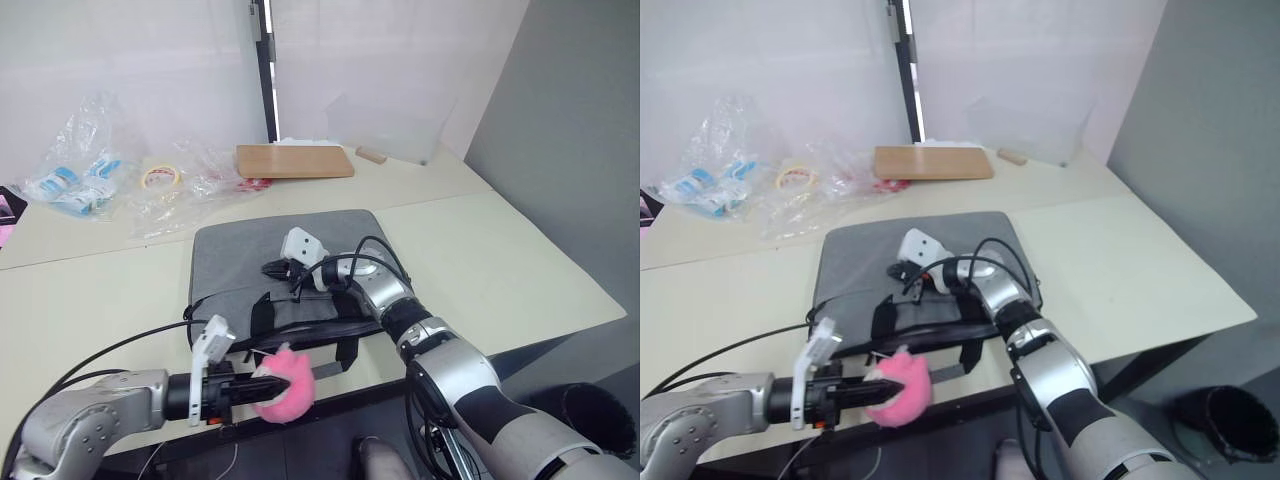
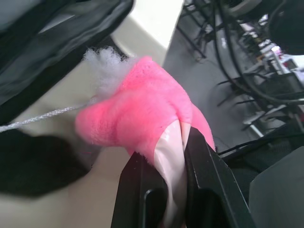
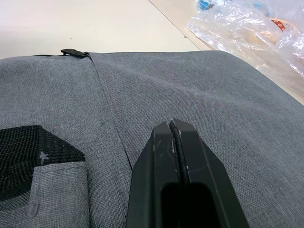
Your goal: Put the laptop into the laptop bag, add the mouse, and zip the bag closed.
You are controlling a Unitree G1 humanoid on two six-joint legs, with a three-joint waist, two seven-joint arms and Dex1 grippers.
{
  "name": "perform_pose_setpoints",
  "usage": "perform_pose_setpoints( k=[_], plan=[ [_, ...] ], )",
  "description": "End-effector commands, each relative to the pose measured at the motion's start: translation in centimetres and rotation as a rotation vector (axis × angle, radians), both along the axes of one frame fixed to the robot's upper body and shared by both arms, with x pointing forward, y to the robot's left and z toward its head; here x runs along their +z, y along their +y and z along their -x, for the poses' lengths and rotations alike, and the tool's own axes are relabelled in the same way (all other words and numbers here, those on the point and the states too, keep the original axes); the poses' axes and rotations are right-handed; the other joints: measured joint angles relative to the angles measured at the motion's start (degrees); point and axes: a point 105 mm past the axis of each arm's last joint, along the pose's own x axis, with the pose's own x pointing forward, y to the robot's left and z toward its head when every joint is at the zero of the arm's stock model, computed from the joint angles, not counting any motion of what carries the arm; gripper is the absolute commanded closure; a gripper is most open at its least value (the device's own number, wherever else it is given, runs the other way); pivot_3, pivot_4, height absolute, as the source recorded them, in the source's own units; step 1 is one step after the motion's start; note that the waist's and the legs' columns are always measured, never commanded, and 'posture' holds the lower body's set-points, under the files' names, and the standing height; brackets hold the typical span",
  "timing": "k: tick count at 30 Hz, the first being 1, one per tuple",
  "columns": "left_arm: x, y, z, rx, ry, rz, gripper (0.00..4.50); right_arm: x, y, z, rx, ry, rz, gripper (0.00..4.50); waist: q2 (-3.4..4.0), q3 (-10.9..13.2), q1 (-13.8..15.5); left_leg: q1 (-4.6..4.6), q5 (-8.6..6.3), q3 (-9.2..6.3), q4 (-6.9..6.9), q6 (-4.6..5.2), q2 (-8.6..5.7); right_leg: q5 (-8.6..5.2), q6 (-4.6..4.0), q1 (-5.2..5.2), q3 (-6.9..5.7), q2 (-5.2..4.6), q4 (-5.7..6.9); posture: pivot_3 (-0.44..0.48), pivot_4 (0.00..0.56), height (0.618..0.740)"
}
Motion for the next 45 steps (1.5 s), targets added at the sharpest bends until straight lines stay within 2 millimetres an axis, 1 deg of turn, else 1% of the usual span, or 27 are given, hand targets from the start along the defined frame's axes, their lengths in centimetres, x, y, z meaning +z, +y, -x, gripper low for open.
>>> perform_pose_setpoints(
  k=[1, 4, 7, 9, 11, 13, 18, 20, 22, 23, 24, 28, 31, 33, 35, 36, 37, 40, 42, 44, 45],
  plan=[
    [1.3, -2.4, 0.1, -0.076, -0.061, 0.063, 4.47, -5.2, -0.8, 1.2, -0.014, 0.152, 0.123, 4.50, 0.08, -0.1, 0.0, 0.00, 0.00, 0.00, 0.00, 0.00, 0.00, 0.00, 0.00, 0.00, 0.00, 0.00, -0.01, 0.000, 0.150, 0.740],
    [1.5, -4.1, -0.5, -0.096, -0.082, 0.089, 4.47, -5.2, -0.7, 1.2, -0.012, 0.151, 0.124, 4.50, 0.14, -0.1, 0.2, 0.00, 0.00, 0.00, 0.00, 0.00, 0.02, 0.00, -0.01, 0.01, 0.01, 0.00, 0.00, 0.000, 0.150, 0.740],
    [1.3, -5.2, -0.9, -0.104, -0.089, 0.099, 4.47, -5.1, -0.7, 1.2, -0.011, 0.151, 0.124, 4.50, 0.14, -0.1, 0.1, 0.00, 0.00, 0.01, 0.00, 0.00, 0.01, 0.00, -0.01, 0.03, 0.04, -0.01, -0.02, 0.000, 0.150, 0.740],
    [1.1, -5.6, -1.0, -0.105, -0.091, 0.100, 4.47, -5.1, -0.7, 1.2, -0.011, 0.151, 0.124, 4.50, 0.18, -0.2, 0.1, 0.01, 0.00, 0.01, -0.01, 0.00, 0.05, -0.01, -0.01, 0.02, 0.06, 0.03, -0.02, 0.000, 0.150, 0.740],
    [1.0, -5.4, -1.5, -0.072, -0.105, 0.097, 4.47, -5.1, -0.8, 1.1, -0.012, 0.151, 0.123, 4.50, 0.18, -0.2, 0.2, 0.01, 0.00, 0.01, -0.02, 0.00, 0.06, -0.01, -0.02, 0.02, 0.07, 0.04, -0.02, 0.000, 0.150, 0.740],
    [0.9, -4.8, -2.0, -0.027, -0.110, 0.095, 3.57, -5.0, -0.9, 1.1, -0.014, 0.151, 0.123, 4.50, 0.18, -0.2, 0.3, 0.01, 0.00, 0.01, -0.01, 0.00, 0.05, -0.01, -0.02, 0.02, 0.08, 0.03, -0.02, 0.000, 0.150, 0.740],
    [0.5, -3.9, -2.0, 0.026, -0.141, 0.060, 1.88, -4.9, -0.8, 1.0, -0.014, 0.150, 0.115, 4.50, 0.19, -0.2, 0.3, 0.04, 0.00, 0.01, -0.04, 0.00, 0.07, -0.02, -0.02, 0.01, 0.09, 0.06, -0.02, 0.000, 0.150, 0.740],
    [0.6, -3.4, -1.9, 0.045, -0.157, 0.052, 1.29, -4.8, -0.7, 1.0, -0.013, 0.149, 0.115, 4.50, 0.20, -0.2, 0.3, 0.04, 0.00, 0.02, -0.05, 0.00, 0.08, -0.02, -0.03, 0.01, 0.09, 0.07, -0.02, 0.000, 0.150, 0.740],
    [0.8, -2.6, -1.5, 0.059, -0.161, 0.042, 0.52, -4.8, -0.7, 1.0, -0.012, 0.148, 0.114, 4.50, 0.20, -0.2, 0.3, 0.04, 0.00, 0.01, -0.06, 0.00, 0.09, -0.03, -0.03, 0.01, 0.09, 0.08, -0.02, 0.000, 0.150, 0.740],
    [0.9, -2.1, -1.1, 0.060, -0.159, 0.034, 0.23, -4.8, -0.7, 1.0, -0.012, 0.148, 0.113, 4.50, 0.20, -0.2, 0.2, 0.03, -0.01, 0.02, -0.06, 0.00, 0.09, -0.03, -0.04, -0.01, 0.10, 0.10, -0.02, 0.000, 0.150, 0.740],
    [1.0, -1.6, -0.8, 0.063, -0.157, 0.027, 0.03, -4.7, -0.7, 1.0, -0.011, 0.147, 0.113, 4.50, 0.22, -0.1, 0.2, 0.04, -0.01, 0.02, -0.06, -0.02, 0.13, -0.04, -0.05, -0.01, 0.11, 0.13, -0.01, 0.000, 0.150, 0.740],
    [1.4, 0.5, 0.8, 0.073, -0.132, -0.008, 0.03, -4.5, -0.6, 0.9, -0.011, 0.144, 0.107, 4.50, 0.28, -0.1, 0.3, 0.08, -0.03, 0.02, -0.13, -0.05, 0.18, -0.10, -0.13, -0.02, 0.10, 0.19, -0.01, 0.000, 0.150, 0.740],
    [1.9, 1.8, 1.6, 0.088, -0.129, -0.032, 0.03, -4.2, -0.5, 0.9, -0.010, 0.140, 0.096, 4.50, 0.38, -0.1, 0.4, 0.08, -0.05, 0.01, -0.16, -0.08, 0.21, -0.13, -0.17, -0.04, 0.08, 0.22, 0.02, 0.000, 0.150, 0.740],
    [2.6, 3.8, 1.9, 0.135, -0.139, -0.061, 0.03, -2.9, -0.2, 0.5, -0.017, 0.121, 0.041, 4.50, 0.38, -0.1, 0.3, 0.09, -0.06, 0.01, -0.16, -0.08, 0.21, -0.14, -0.18, -0.03, 0.08, 0.23, 0.01, 0.000, 0.150, 0.740],
    [3.3, 5.2, 2.1, 0.167, -0.149, -0.073, 0.03, -1.4, 0.2, 0.2, -0.021, 0.107, -0.022, 4.50, 0.44, 0.0, 0.1, 0.06, -0.10, 0.03, -0.16, -0.15, 0.29, -0.19, -0.26, -0.10, 0.10, 0.34, 0.05, 0.000, 0.150, 0.740],
    [3.6, 6.0, 2.0, 0.188, -0.171, -0.093, 0.03, 0.3, 0.6, 0.0, -0.020, 0.108, -0.105, 4.50, 0.50, 0.0, 0.2, 0.06, -0.11, 0.00, -0.17, -0.16, 0.31, -0.21, -0.29, -0.10, 0.07, 0.35, 0.05, 0.000, 0.150, 0.740],
    [4.1, 7.1, 1.8, 0.212, -0.195, -0.118, 0.03, 2.8, 1.0, -0.1, -0.009, 0.097, -0.211, 4.50, 0.52, 0.1, 0.2, 0.05, -0.11, 0.01, -0.18, -0.17, 0.31, -0.22, -0.30, -0.11, 0.04, 0.36, 0.03, 0.000, 0.150, 0.740],
    [5.0, 9.1, 1.2, 0.254, -0.244, -0.164, 0.03, 8.2, 1.0, -0.5, -0.002, 0.101, -0.433, 4.50, 0.65, 0.4, 0.0, -0.34, -0.10, 0.00, -0.12, -0.17, 0.31, -0.22, -0.32, -0.46, 0.05, 0.38, 0.06, 0.000, 0.150, 0.740],
    [5.7, 9.9, 0.6, 0.271, -0.271, -0.175, 0.03, 11.6, 0.5, -0.6, 0.001, 0.117, -0.543, 4.50, 0.88, 0.5, -0.1, -0.96, -0.08, 0.00, 0.02, -0.21, 0.26, -0.20, -0.35, -1.11, 0.03, 0.35, 0.17, 0.000, 0.150, 0.740],
    [6.5, 10.5, -0.3, 0.269, -0.321, -0.199, 0.03, 15.2, -0.5, 0.0, 0.037, 0.118, -0.629, 4.50, 0.95, 0.6, -0.1, -1.32, -0.06, -0.02, 0.07, -0.24, 0.18, -0.20, -0.36, -1.62, -0.11, 0.23, 0.38, 0.000, 0.150, 0.740],
    [6.9, 10.8, -0.8, 0.271, -0.348, -0.213, 0.03, 16.5, -1.1, 0.6, 0.061, 0.112, -0.644, 4.50, 1.00, 0.6, -0.1, -1.62, -0.06, -0.03, 0.25, -0.25, 0.13, -0.22, -0.38, -1.97, -0.18, 0.19, 0.54, 0.000, 0.150, 0.740]
  ],
)
